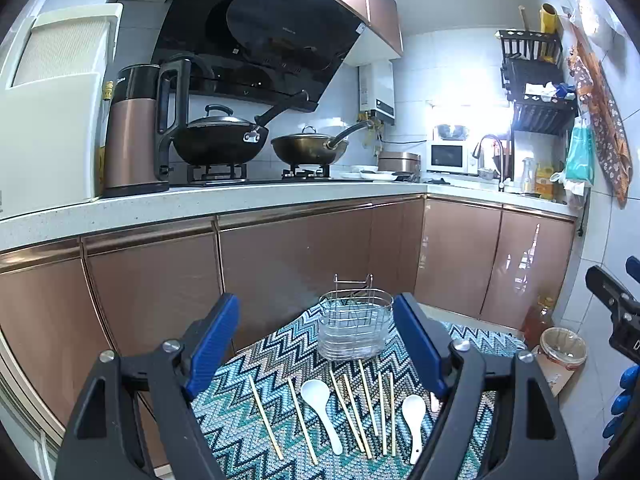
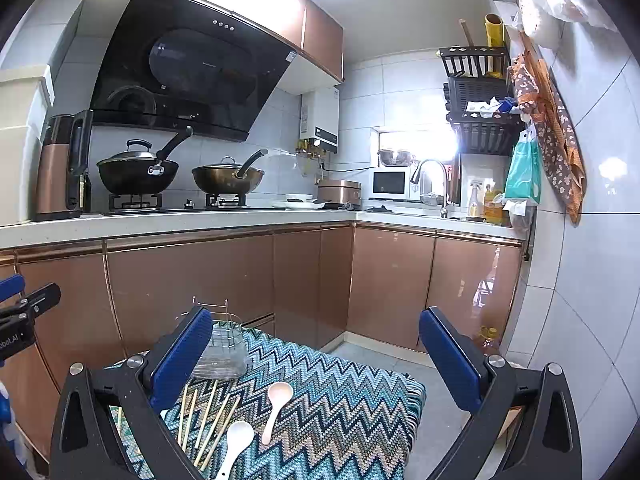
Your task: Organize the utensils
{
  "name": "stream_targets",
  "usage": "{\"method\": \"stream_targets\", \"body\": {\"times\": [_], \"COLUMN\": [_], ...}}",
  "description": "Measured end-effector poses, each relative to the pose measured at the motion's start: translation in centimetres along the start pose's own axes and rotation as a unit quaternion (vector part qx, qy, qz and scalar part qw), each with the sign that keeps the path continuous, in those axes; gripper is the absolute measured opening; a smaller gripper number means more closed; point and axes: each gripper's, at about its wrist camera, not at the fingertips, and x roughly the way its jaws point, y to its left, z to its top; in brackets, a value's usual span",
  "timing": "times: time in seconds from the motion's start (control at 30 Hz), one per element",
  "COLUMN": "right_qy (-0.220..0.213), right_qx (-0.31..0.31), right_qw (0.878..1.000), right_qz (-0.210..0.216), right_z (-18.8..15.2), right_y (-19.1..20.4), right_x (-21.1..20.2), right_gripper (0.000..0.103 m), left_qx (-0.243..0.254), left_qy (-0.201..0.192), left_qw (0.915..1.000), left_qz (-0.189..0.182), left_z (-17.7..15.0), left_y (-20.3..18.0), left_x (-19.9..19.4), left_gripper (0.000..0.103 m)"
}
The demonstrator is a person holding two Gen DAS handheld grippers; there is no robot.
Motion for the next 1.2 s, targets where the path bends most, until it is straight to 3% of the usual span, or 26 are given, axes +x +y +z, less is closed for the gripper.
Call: {"method": "stream_targets", "body": {"times": [0.87, 1.2], "right_qy": [-0.023, -0.005], "right_qx": [0.01, 0.008], "right_qw": [1.0, 0.999], "right_qz": [0.011, 0.032], "right_z": [2.4, 2.1], "right_y": [-0.7, -0.5], "right_x": [2.8, 5.4], "right_gripper": [0.103, 0.103], "left_qx": [0.007, 0.004], "left_qy": [-0.006, 0.003], "left_qw": [0.9999, 0.9997], "left_qz": [0.007, 0.022], "left_z": [1.8, 2.6], "left_y": [0.1, 0.6], "left_x": [3.5, 6.1], "left_gripper": [0.078, 0.078]}}
